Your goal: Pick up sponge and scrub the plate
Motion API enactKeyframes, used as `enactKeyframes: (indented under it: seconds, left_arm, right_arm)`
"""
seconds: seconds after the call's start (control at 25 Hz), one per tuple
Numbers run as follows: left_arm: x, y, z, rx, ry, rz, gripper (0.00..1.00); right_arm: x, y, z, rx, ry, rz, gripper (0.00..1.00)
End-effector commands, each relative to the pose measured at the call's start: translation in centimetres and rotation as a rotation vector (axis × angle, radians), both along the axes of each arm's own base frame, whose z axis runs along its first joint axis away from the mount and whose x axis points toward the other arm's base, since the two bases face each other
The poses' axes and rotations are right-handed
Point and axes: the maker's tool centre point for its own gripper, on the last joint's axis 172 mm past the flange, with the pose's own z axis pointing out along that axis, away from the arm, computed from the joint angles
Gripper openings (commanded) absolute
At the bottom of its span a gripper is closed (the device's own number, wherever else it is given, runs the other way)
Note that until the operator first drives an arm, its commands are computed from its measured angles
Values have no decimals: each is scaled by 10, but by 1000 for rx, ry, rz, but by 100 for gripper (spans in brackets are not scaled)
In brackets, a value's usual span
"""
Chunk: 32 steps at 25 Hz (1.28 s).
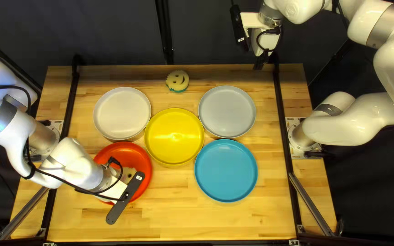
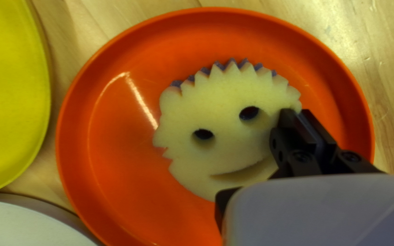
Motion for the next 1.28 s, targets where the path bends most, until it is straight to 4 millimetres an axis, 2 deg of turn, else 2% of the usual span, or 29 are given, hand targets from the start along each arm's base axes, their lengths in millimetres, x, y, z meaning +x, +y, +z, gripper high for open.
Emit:
enactKeyframes:
  seconds: [0.04, 0.12, 0.2, 0.24, 0.44, 0.56, 1.12, 1.16, 1.28]
  left_arm:
    - [-12, 22, 43, 55, 2, 20, 0]
    - [-18, 44, 61, 81, 5, 35, 0]
    - [-23, 67, 69, 95, 8, 45, 0]
    - [-26, 86, 72, 102, 12, 52, 0]
    - [-33, 161, 60, 106, 26, 62, 0]
    - [-32, 183, 49, 97, 31, 57, 0]
    - [-32, 181, 46, 84, 26, 59, 0]
    - [-32, 176, 39, 81, 40, 63, 0]
    - [-30, 178, 33, 81, 51, 60, 0]
  right_arm:
    - [0, 0, 0, 0, 0, 0, 100]
    - [0, 0, 0, 0, 0, 0, 100]
    - [0, 0, 0, 0, 0, 0, 100]
    - [0, 0, 0, 0, 0, 0, 100]
    - [0, 0, 0, 0, 0, 0, 100]
    - [0, 0, 0, 0, 0, 0, 100]
    - [0, 0, 0, 0, 0, 0, 100]
    - [0, 0, 0, 0, 0, 0, 100]
    - [0, 0, 0, 0, 0, 0, 100]
